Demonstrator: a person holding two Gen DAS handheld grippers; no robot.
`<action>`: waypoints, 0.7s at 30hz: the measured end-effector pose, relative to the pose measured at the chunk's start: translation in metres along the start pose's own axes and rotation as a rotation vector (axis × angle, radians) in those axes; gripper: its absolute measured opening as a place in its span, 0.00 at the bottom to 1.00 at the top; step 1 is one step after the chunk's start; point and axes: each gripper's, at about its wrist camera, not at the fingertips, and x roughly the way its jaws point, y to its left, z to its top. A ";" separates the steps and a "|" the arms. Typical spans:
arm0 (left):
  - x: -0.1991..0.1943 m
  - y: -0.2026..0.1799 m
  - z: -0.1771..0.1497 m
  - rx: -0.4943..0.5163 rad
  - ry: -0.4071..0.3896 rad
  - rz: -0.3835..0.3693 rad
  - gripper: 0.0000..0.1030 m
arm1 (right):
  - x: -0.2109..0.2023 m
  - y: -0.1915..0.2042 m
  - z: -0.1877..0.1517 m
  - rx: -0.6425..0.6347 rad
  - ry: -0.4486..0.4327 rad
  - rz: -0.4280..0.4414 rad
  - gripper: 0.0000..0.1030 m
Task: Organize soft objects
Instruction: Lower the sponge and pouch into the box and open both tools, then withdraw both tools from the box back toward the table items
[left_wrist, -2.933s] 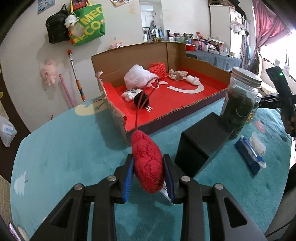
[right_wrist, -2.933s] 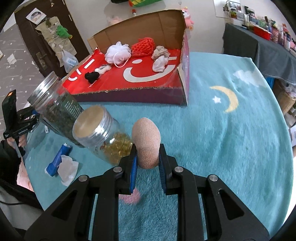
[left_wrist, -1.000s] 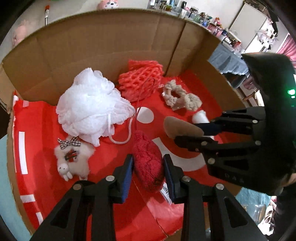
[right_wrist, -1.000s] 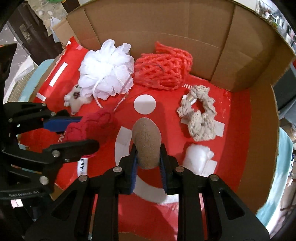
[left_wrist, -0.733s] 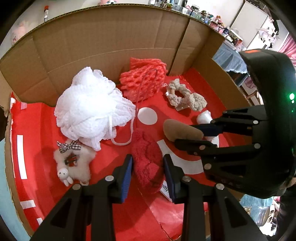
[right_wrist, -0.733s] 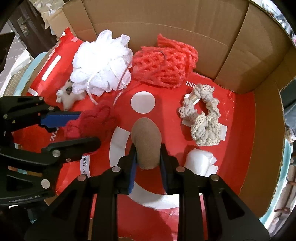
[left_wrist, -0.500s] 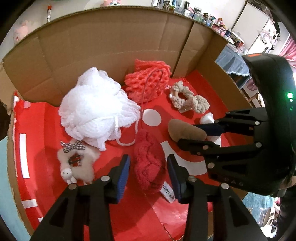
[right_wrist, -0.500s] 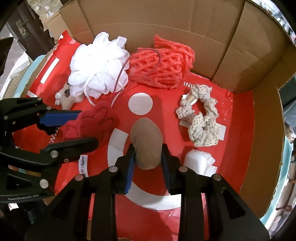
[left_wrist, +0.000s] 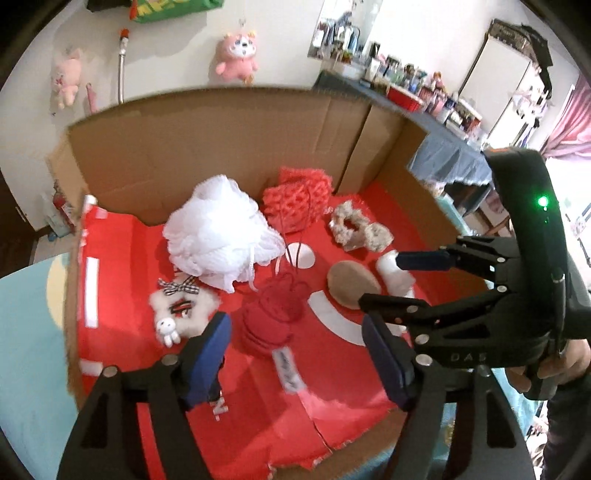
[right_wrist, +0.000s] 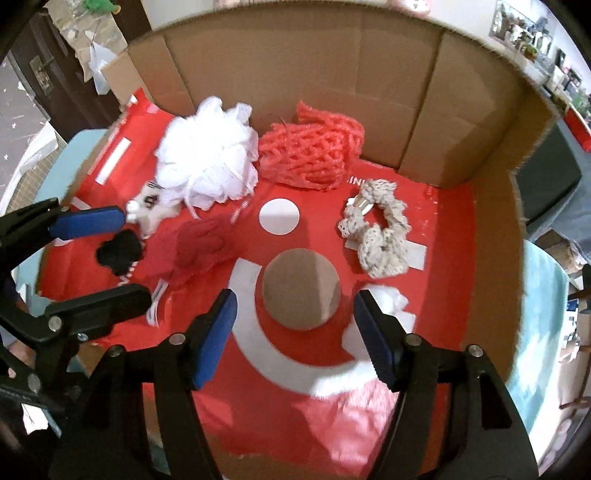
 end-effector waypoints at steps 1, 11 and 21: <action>-0.008 -0.001 -0.001 -0.004 -0.017 0.002 0.82 | -0.008 0.001 -0.002 0.004 -0.012 -0.006 0.63; -0.102 -0.036 -0.034 0.006 -0.253 0.078 1.00 | -0.116 0.014 -0.047 0.040 -0.209 -0.041 0.78; -0.177 -0.079 -0.094 0.053 -0.442 0.133 1.00 | -0.209 0.049 -0.123 0.038 -0.426 -0.080 0.82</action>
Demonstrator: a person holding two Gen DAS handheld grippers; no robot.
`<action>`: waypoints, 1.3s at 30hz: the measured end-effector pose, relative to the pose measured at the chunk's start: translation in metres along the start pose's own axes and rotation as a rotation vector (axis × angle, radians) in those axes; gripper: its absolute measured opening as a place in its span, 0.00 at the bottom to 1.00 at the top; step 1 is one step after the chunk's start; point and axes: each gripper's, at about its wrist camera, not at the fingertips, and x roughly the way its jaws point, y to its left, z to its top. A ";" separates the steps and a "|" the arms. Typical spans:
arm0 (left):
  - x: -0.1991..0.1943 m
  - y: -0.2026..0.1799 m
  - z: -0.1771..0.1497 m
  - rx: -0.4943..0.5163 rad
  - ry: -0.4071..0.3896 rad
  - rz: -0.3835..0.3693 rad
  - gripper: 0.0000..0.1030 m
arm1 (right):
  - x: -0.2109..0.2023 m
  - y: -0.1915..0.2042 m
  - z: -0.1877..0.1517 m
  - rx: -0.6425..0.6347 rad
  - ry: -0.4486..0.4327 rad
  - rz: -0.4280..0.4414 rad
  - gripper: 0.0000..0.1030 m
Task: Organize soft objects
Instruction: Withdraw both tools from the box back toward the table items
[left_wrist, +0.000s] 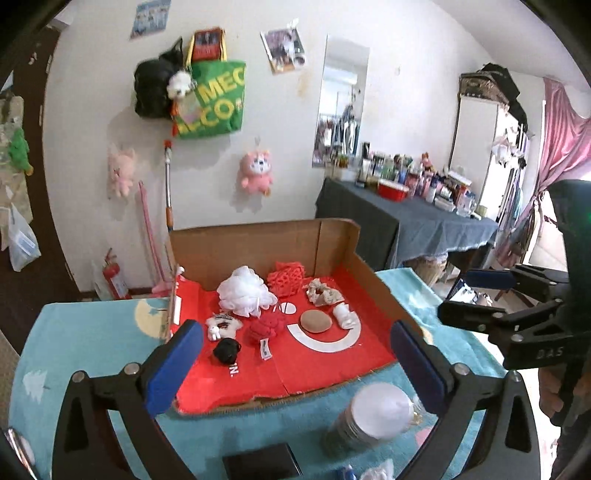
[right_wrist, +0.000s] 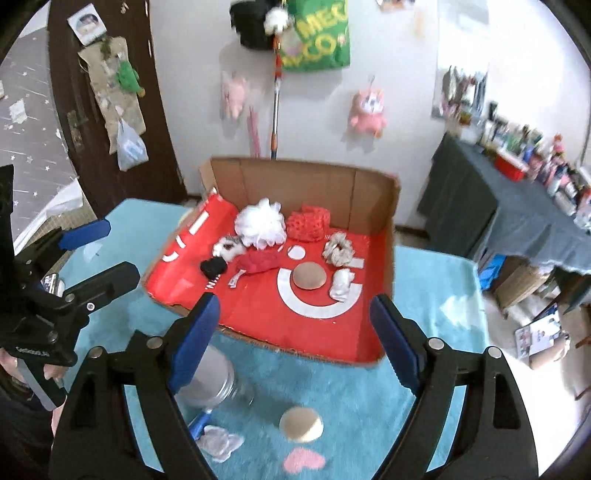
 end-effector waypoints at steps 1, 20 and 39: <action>-0.008 -0.002 -0.004 -0.002 -0.012 -0.002 1.00 | -0.014 0.003 -0.006 -0.001 -0.029 -0.010 0.86; -0.082 -0.027 -0.101 -0.041 -0.167 0.050 1.00 | -0.091 0.031 -0.140 0.067 -0.283 -0.123 0.90; -0.052 -0.047 -0.177 -0.007 -0.152 0.118 1.00 | -0.056 0.033 -0.209 0.122 -0.303 -0.190 0.90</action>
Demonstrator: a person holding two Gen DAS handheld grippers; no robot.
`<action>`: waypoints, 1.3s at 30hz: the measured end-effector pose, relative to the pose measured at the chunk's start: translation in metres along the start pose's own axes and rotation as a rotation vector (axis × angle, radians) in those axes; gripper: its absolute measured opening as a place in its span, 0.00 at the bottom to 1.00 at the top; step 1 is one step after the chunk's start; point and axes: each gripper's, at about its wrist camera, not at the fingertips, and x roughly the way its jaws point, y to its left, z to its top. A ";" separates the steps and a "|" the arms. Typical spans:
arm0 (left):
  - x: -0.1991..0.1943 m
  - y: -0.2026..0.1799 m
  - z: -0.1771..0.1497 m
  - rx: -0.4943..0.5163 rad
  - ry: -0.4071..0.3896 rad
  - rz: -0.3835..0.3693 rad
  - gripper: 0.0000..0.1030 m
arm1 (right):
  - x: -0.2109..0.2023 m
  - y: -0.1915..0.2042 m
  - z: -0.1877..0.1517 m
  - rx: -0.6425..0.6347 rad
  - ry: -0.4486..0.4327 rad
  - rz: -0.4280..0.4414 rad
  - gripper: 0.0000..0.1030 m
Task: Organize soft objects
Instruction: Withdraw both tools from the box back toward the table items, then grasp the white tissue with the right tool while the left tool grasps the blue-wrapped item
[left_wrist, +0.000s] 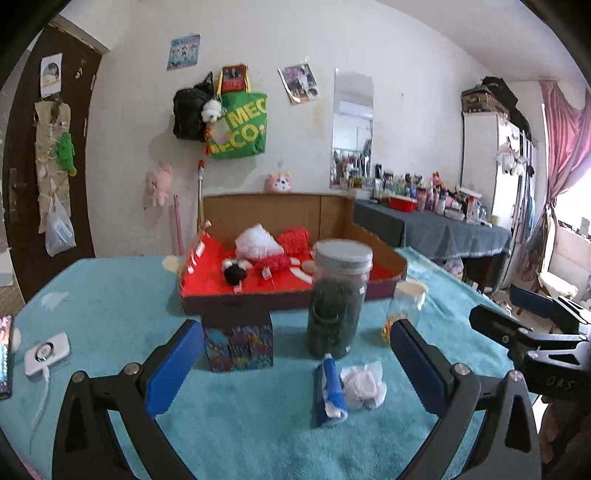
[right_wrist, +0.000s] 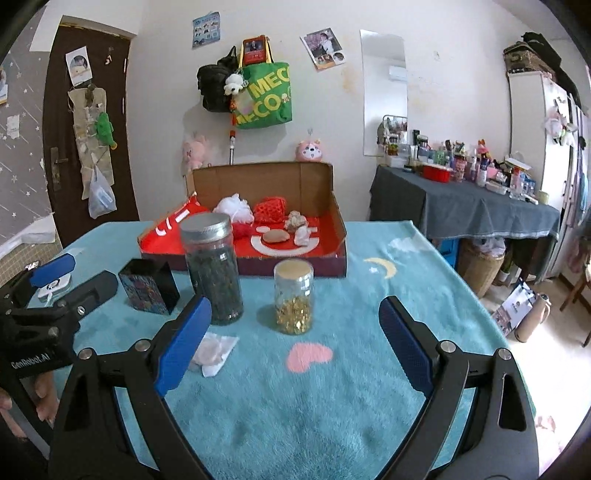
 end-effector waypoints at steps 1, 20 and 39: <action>0.001 -0.001 -0.003 -0.002 0.009 -0.002 1.00 | 0.003 -0.001 -0.004 0.008 0.010 0.005 0.90; 0.033 0.001 -0.041 -0.016 0.177 0.020 1.00 | 0.042 -0.004 -0.048 0.037 0.146 -0.014 0.90; 0.055 0.006 -0.042 -0.016 0.293 0.023 1.00 | 0.060 -0.011 -0.055 0.055 0.215 -0.010 0.90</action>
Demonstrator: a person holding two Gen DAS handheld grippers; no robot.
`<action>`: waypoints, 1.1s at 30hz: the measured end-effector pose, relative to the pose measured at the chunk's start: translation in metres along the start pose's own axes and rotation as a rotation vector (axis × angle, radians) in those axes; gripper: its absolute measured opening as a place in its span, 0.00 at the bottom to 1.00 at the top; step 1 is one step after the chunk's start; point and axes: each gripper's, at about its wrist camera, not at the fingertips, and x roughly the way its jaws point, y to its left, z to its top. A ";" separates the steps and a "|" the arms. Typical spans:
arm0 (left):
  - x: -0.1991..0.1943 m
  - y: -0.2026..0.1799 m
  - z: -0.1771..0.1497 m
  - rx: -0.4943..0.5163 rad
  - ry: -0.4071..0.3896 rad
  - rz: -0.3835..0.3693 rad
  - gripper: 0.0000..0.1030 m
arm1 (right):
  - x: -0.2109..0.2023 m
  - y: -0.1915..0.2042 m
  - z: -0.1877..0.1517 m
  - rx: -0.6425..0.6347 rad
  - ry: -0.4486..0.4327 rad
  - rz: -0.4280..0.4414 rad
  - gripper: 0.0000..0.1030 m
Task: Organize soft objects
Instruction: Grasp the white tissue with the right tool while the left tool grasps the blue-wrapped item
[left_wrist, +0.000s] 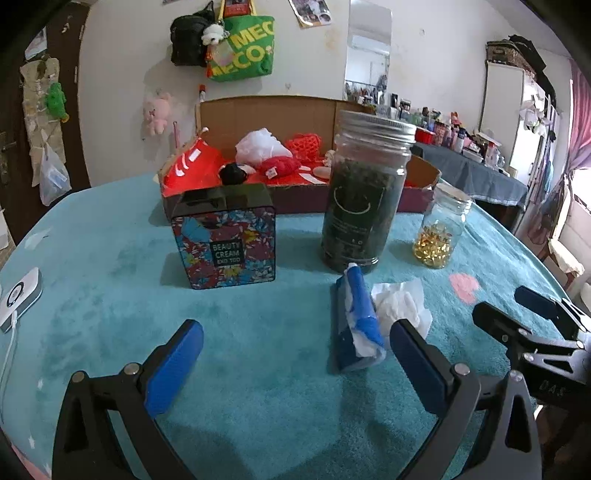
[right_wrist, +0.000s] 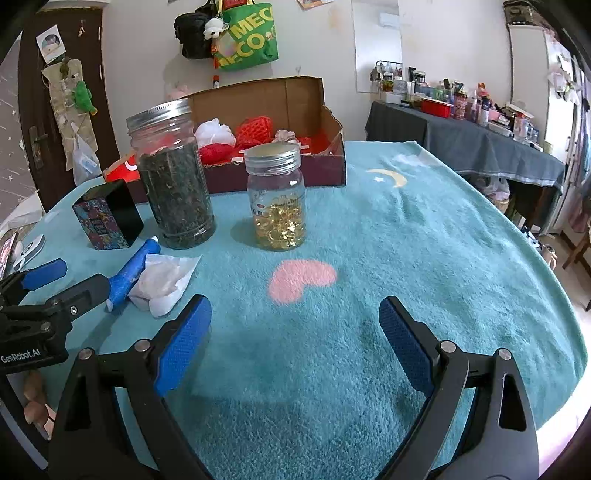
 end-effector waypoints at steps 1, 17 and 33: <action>0.002 -0.001 0.002 0.011 0.009 -0.013 1.00 | 0.001 0.000 0.002 0.001 0.008 0.012 0.90; 0.032 -0.007 0.019 0.123 0.180 -0.264 0.26 | 0.063 0.014 0.047 0.026 0.276 0.451 0.72; 0.038 -0.001 0.026 0.137 0.190 -0.275 0.25 | 0.047 0.023 0.039 -0.077 0.254 0.442 0.07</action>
